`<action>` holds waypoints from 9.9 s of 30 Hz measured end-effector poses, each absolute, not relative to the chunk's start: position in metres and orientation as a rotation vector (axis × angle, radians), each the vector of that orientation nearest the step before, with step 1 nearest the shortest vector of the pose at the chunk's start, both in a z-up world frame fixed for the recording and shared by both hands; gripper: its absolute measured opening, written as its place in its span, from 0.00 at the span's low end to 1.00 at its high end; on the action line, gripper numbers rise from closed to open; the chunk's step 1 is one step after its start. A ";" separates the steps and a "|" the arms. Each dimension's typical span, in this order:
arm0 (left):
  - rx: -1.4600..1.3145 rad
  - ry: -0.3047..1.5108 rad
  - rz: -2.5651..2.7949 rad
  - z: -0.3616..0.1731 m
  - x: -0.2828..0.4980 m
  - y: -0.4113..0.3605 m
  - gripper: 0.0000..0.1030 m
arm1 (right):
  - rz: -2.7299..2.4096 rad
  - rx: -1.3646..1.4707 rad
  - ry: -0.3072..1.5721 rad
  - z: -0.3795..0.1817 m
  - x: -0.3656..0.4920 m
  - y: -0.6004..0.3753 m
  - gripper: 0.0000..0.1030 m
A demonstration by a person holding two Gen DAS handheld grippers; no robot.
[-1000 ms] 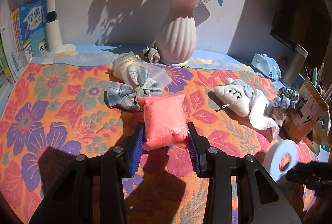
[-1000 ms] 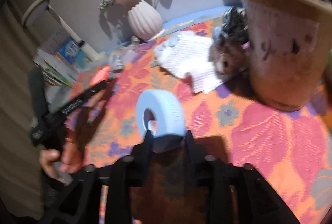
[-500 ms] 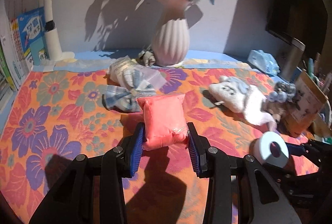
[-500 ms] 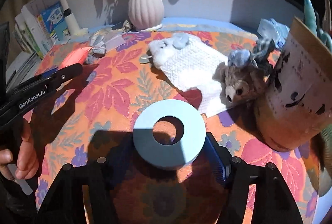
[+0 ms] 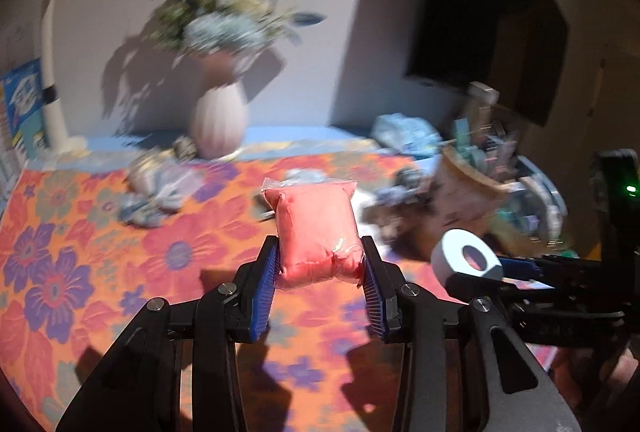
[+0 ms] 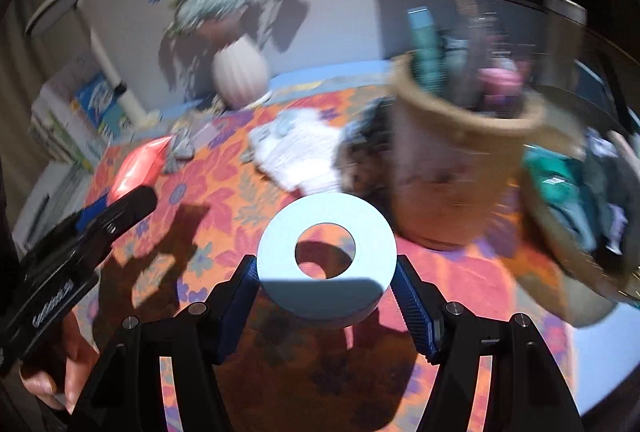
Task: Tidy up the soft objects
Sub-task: 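Carry the pink pouch and white tape roll over the glass plate, then open both tools over the plate and move them back over the tablecloth, then grasp the plaid bow with the left tool while the right tool grasps the white plush, then carry the plaid bow and white plush onto the glass plate and open both tools, then grasp the white cloth with the right tool while the left tool grasps the clear bag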
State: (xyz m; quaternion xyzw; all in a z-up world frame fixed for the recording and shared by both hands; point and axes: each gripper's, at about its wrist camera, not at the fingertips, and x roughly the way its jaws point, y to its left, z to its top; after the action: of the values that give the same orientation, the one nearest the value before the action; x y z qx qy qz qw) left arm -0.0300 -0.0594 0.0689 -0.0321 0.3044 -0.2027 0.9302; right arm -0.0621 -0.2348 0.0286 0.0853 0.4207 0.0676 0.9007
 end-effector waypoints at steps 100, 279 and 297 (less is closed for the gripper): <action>-0.017 0.888 -0.082 0.007 0.138 0.050 0.71 | 0.226 0.093 0.842 0.026 0.061 -0.143 0.88; -0.179 0.749 -0.094 0.077 0.032 0.046 0.72 | 0.342 -0.043 0.909 0.015 -0.038 -0.173 0.78; -0.303 0.894 -0.018 -0.002 0.179 0.072 0.72 | 0.132 0.033 0.972 -0.034 0.050 -0.147 0.81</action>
State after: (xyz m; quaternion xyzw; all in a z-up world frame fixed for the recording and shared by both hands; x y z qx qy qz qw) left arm 0.1787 0.0719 -0.0022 -0.1461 0.4305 -0.0089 0.8907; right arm 0.0502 -0.1472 -0.0338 0.0157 0.4669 0.0633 0.8819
